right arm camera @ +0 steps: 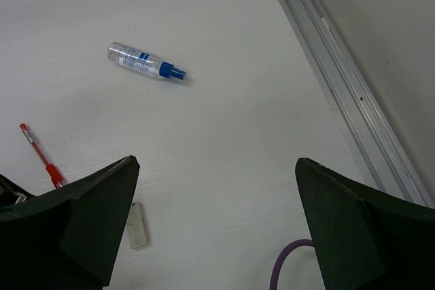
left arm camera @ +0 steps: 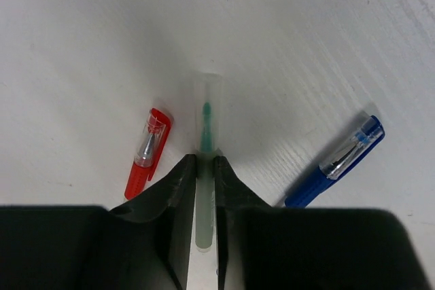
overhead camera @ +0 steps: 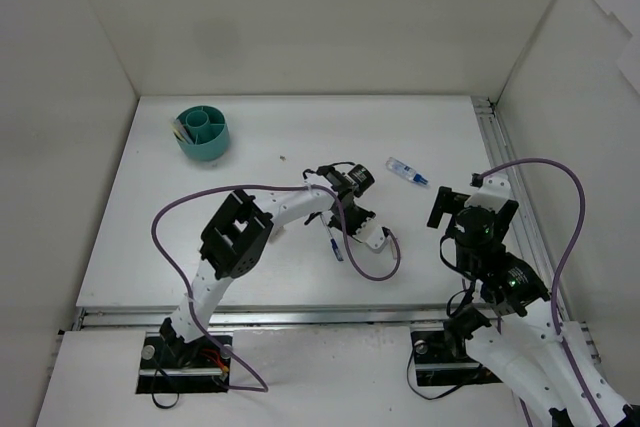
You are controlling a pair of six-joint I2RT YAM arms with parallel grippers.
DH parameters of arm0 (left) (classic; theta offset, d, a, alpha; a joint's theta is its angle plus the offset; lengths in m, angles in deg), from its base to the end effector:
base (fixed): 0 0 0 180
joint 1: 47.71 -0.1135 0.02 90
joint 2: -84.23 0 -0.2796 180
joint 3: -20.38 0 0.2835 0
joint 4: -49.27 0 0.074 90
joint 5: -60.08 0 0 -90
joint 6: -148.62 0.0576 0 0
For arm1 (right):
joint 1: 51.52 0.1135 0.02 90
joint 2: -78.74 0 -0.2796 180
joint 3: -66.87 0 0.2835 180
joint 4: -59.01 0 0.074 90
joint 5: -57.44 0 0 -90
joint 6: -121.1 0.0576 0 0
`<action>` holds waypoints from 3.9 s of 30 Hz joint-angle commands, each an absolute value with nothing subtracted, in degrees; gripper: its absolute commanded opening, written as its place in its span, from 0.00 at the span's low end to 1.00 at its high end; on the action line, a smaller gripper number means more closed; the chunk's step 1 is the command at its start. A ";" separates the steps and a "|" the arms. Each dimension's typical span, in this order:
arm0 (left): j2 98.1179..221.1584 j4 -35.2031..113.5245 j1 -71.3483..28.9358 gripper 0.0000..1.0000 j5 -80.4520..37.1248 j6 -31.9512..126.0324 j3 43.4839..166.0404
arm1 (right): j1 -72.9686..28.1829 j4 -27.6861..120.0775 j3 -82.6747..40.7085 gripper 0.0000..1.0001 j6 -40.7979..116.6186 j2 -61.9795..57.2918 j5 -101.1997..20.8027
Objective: Sort the stationery into containers
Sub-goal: Pick up the pen from the center of the board, then place the pen in the storage box, then pick up the pen from the center of the board.
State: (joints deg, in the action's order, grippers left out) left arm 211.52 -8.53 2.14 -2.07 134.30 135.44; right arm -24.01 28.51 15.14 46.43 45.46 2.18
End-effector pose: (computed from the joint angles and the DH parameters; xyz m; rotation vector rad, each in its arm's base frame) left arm 0.3077 -0.4065 0.1585 2.4073 1.1090 -0.5357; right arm 0.1693 0.0512 0.3313 0.2460 1.7258 0.0072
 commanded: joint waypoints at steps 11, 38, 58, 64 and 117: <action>207.72 -11.45 3.10 0.00 0.20 132.11 134.72 | -24.28 30.88 13.17 0.98 46.74 46.39 3.74; 178.27 59.38 -45.33 0.00 -19.62 45.55 115.21 | -24.27 41.86 16.77 0.98 47.01 40.25 7.79; 189.44 75.37 -51.40 0.00 -37.57 41.57 110.65 | -25.24 49.51 16.42 0.98 44.63 33.12 7.79; 188.12 79.94 -51.40 0.00 -40.38 40.43 104.50 | -25.33 49.87 16.42 0.98 44.19 33.21 7.26; 158.50 35.22 -7.55 1.00 -13.49 72.60 88.76 | -36.57 32.29 -2.38 0.98 47.18 4.83 -30.87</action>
